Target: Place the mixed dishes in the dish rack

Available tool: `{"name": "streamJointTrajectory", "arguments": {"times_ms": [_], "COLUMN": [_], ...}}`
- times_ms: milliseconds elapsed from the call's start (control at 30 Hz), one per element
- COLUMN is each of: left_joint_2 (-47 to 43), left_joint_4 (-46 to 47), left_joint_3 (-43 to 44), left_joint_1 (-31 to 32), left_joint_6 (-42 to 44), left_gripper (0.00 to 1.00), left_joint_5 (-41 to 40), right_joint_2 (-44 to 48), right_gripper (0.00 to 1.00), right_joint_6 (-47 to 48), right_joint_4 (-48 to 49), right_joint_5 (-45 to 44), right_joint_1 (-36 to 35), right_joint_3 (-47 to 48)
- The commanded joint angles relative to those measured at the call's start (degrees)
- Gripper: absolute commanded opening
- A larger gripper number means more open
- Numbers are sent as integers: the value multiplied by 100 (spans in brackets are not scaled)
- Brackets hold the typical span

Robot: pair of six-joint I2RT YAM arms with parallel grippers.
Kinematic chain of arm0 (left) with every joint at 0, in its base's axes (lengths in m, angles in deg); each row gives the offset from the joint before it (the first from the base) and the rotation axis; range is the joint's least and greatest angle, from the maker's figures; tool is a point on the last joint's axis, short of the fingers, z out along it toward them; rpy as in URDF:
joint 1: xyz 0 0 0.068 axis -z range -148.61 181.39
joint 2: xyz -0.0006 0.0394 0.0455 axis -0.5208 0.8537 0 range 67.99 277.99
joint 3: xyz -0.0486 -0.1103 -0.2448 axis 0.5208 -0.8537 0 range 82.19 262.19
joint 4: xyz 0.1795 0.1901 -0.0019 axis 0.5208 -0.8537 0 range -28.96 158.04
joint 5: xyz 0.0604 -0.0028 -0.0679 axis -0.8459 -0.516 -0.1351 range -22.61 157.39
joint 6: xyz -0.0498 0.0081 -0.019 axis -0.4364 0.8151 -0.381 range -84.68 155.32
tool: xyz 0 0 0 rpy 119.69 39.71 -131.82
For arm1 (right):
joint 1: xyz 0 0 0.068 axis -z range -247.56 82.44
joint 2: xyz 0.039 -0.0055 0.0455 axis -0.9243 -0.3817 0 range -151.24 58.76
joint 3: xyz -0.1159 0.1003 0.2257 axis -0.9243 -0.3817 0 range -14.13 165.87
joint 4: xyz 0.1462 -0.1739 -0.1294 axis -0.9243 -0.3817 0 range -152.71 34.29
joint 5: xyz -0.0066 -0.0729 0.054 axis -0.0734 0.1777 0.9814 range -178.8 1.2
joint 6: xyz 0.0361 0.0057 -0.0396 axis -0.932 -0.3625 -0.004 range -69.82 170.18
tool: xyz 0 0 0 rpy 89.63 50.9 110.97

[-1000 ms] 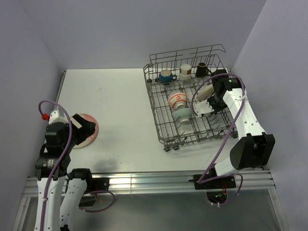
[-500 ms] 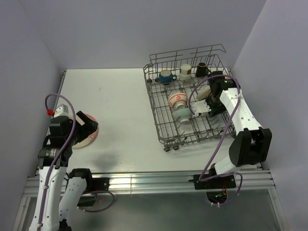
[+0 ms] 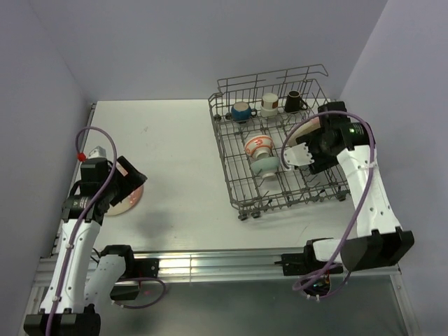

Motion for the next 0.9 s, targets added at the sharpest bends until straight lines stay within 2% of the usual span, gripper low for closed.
{"name": "streamJointTrajectory", "arguments": {"times_ms": [0, 133, 233, 400, 500, 600, 867], "left_joint_2": [268, 1024, 1726, 3104, 3738, 4274, 5498], "left_joint_4": [181, 129, 102, 103, -3, -73, -91], "left_joint_3": [208, 181, 278, 761, 1016, 1227, 1666], "left_joint_1": [-29, -29, -29, -12, 58, 216, 875], "left_joint_6": [-230, -441, -398, 76, 235, 332, 542], "left_gripper": [88, 84, 65, 61, 61, 61, 57], "left_joint_5": [47, -199, -540, -919, -1332, -1683, -2387], "right_joint_2": [455, 719, 842, 755, 632, 430, -71], "right_gripper": [74, 76, 77, 76, 75, 74, 71], "right_joint_6": [79, -727, -2150, -5012, -6217, -7142, -7945], "right_joint_4": [-302, 223, 1128, 2699, 3578, 4282, 5190], "right_joint_5": [644, 1382, 2032, 3296, 3929, 4380, 5267], "right_joint_1": [-178, -714, -1459, -2463, -2859, -3035, -3422], "right_joint_3": [276, 145, -83, -417, -645, -847, -1024]}}
